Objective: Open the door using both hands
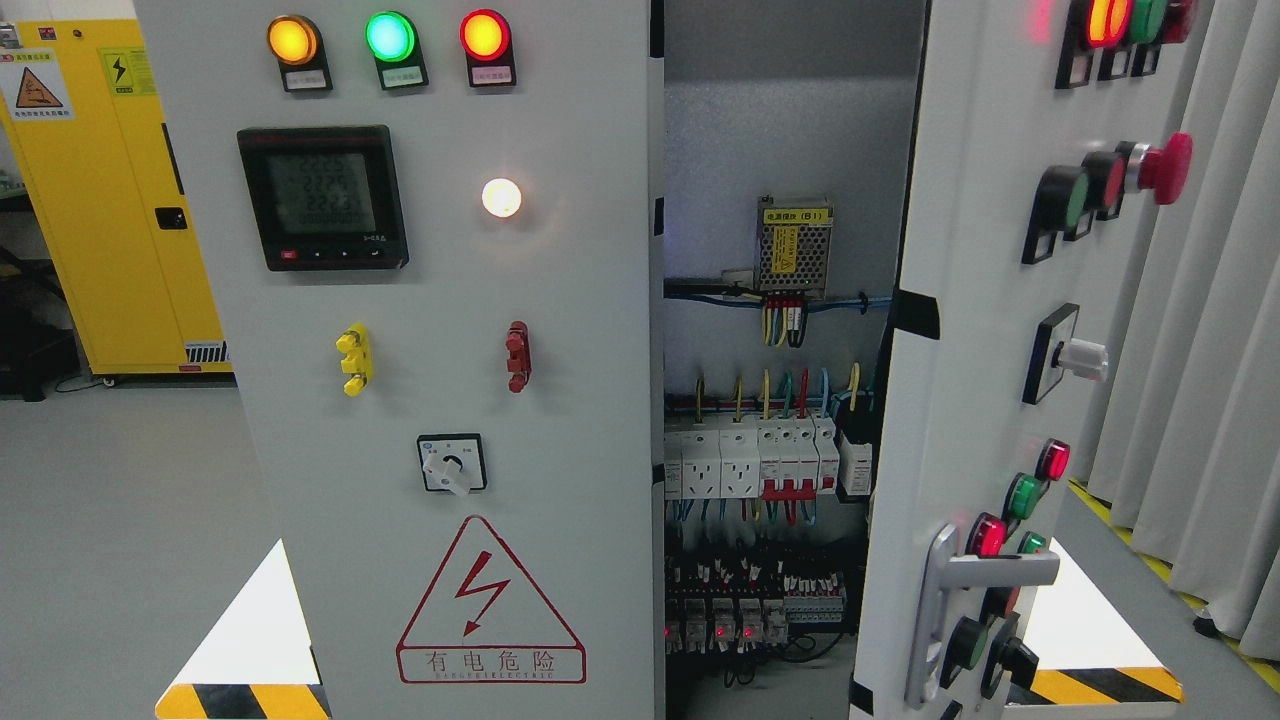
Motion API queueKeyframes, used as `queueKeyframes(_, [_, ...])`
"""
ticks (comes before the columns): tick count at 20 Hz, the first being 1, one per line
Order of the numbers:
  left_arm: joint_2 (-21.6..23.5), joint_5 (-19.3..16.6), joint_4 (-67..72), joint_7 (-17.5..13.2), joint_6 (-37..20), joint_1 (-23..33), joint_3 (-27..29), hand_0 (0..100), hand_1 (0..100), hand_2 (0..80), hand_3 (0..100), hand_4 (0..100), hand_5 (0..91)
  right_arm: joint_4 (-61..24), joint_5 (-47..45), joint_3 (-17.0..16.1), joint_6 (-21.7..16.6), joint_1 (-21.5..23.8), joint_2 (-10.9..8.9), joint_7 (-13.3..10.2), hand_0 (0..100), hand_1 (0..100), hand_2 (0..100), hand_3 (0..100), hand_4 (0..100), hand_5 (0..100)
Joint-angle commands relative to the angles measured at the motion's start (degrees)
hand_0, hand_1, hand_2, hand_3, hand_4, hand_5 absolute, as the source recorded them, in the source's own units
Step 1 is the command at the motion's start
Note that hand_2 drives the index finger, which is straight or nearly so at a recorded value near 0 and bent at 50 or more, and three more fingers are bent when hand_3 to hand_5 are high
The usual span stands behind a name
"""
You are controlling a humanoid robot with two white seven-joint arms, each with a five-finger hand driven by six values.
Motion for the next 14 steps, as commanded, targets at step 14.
queueKeyframes(14, [16.1, 10.59, -62.58, -12.85, 0.65, 9.0, 16.33, 5, 1, 3.2, 16, 13, 0.0, 0.0, 0.0, -0.03, 0.01, 0.0, -0.04, 0.01, 21, 7, 0, 0, 0, 0])
